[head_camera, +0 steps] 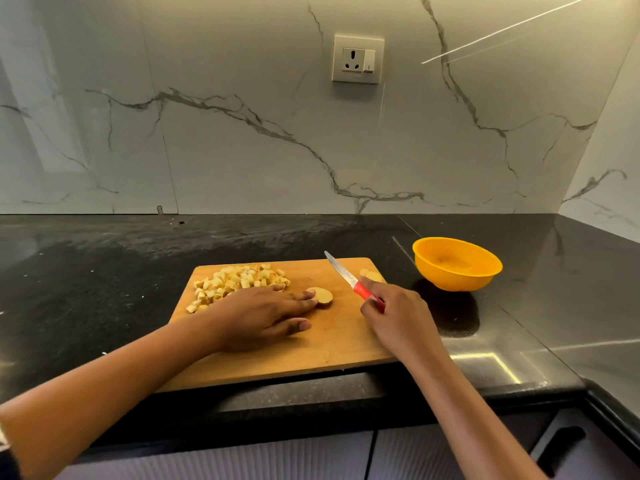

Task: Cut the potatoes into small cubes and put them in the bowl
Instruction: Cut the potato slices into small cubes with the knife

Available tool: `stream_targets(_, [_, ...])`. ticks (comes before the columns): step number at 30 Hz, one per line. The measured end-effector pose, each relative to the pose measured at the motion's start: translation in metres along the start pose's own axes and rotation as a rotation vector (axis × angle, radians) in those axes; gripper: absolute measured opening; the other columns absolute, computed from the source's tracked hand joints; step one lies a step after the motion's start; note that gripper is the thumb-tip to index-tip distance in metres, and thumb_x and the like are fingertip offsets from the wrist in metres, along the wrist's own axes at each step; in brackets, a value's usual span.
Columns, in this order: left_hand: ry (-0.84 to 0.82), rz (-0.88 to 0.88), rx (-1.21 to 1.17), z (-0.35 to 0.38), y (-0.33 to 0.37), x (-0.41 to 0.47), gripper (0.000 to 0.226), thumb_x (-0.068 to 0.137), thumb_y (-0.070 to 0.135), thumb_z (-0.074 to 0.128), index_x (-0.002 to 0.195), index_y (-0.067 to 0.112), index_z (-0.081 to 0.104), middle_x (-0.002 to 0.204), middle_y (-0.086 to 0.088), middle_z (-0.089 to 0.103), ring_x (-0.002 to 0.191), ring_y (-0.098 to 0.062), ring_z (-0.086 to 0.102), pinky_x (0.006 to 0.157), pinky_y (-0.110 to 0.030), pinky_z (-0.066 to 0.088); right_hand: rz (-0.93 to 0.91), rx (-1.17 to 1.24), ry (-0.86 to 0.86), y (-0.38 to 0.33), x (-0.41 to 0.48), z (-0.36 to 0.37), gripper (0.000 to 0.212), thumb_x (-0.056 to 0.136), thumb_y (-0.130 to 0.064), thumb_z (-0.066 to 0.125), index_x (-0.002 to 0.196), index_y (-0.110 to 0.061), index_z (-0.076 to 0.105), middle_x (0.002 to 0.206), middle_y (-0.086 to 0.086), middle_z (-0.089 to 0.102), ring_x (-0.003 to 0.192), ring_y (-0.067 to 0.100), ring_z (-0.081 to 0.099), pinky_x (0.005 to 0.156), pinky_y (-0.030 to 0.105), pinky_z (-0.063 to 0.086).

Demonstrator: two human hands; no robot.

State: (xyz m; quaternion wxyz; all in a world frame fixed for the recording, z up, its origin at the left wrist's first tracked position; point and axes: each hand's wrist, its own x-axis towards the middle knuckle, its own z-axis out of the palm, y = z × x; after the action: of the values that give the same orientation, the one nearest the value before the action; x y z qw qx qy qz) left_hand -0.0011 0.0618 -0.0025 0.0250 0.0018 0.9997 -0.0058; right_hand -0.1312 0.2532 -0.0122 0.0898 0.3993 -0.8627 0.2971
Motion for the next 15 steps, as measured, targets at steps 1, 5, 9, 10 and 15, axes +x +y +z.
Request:
stream_targets(1, [-0.012, 0.007, -0.016, -0.001, -0.002, 0.001, 0.067, 0.081, 0.065, 0.007, 0.143, 0.041, 0.002, 0.144, 0.028, 0.0, 0.139, -0.004, 0.003, 0.105, -0.017, 0.001, -0.006, -0.001, -0.002, 0.0, -0.002, 0.0, 0.048, 0.094, -0.029, 0.053, 0.14, -0.03, 0.043, 0.124, -0.004, 0.062, 0.1, 0.008, 0.056, 0.079, 0.019, 0.04])
stream_targets(5, [-0.023, 0.1, -0.01, -0.006, -0.014, 0.007, 0.063, 0.084, 0.063, 0.01, 0.144, 0.041, 0.009, 0.151, 0.025, 0.011, 0.139, 0.004, 0.007, 0.106, -0.009, -0.009, -0.014, -0.015, -0.02, -0.002, -0.004, -0.003, 0.047, 0.094, -0.031, 0.052, 0.141, -0.032, 0.042, 0.127, -0.007, 0.06, 0.105, 0.007, 0.055, 0.085, 0.02, 0.04])
stream_targets(9, [-0.016, 0.134, -0.088, -0.005, -0.027, 0.009, 0.058, 0.086, 0.068, 0.011, 0.141, 0.047, 0.015, 0.15, 0.027, 0.015, 0.141, 0.002, 0.013, 0.114, -0.014, -0.001, -0.043, -0.077, -0.023, -0.003, -0.014, -0.004, 0.045, 0.095, -0.034, 0.049, 0.14, -0.034, 0.043, 0.12, -0.007, 0.062, 0.101, 0.008, 0.055, 0.082, 0.022, 0.042])
stream_targets(10, [-0.011, 0.139, -0.104, -0.004, -0.029, 0.009, 0.058, 0.087, 0.07, 0.011, 0.141, 0.048, 0.016, 0.151, 0.027, 0.015, 0.142, 0.0, 0.013, 0.119, -0.024, 0.007, -0.054, -0.089, -0.019, -0.002, -0.017, -0.004, 0.044, 0.095, -0.035, 0.048, 0.139, -0.034, 0.043, 0.119, -0.008, 0.061, 0.099, 0.008, 0.054, 0.081, 0.022, 0.042])
stream_targets(15, [-0.037, 0.153, -0.104, -0.001, -0.036, 0.01, 0.058, 0.088, 0.071, 0.017, 0.143, 0.052, 0.012, 0.152, 0.029, 0.014, 0.144, -0.005, 0.009, 0.118, -0.041, 0.016, -0.091, -0.054, -0.021, -0.003, -0.027, -0.004, 0.047, 0.095, -0.036, 0.048, 0.141, -0.034, 0.04, 0.113, -0.012, 0.06, 0.089, 0.003, 0.048, 0.078, 0.019, 0.042])
